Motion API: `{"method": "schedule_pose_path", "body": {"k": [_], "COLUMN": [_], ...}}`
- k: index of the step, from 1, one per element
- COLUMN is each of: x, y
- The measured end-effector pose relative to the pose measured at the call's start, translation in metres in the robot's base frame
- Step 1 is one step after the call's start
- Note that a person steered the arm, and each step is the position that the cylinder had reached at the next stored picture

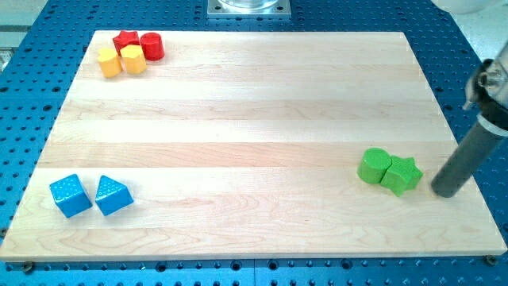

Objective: Push the green blocks towards the center of the board

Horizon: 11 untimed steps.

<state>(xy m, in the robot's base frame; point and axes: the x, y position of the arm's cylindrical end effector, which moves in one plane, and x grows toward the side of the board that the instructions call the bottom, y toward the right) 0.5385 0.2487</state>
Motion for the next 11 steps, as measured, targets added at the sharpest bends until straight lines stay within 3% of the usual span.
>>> {"method": "schedule_pose_path", "body": {"k": [1,2,4,5,8,9,11], "x": [-0.002,0.029,-0.037,0.01,-0.02,0.034,-0.073], "y": [-0.011,-0.027,-0.047,-0.058,-0.091,-0.097,-0.114]}}
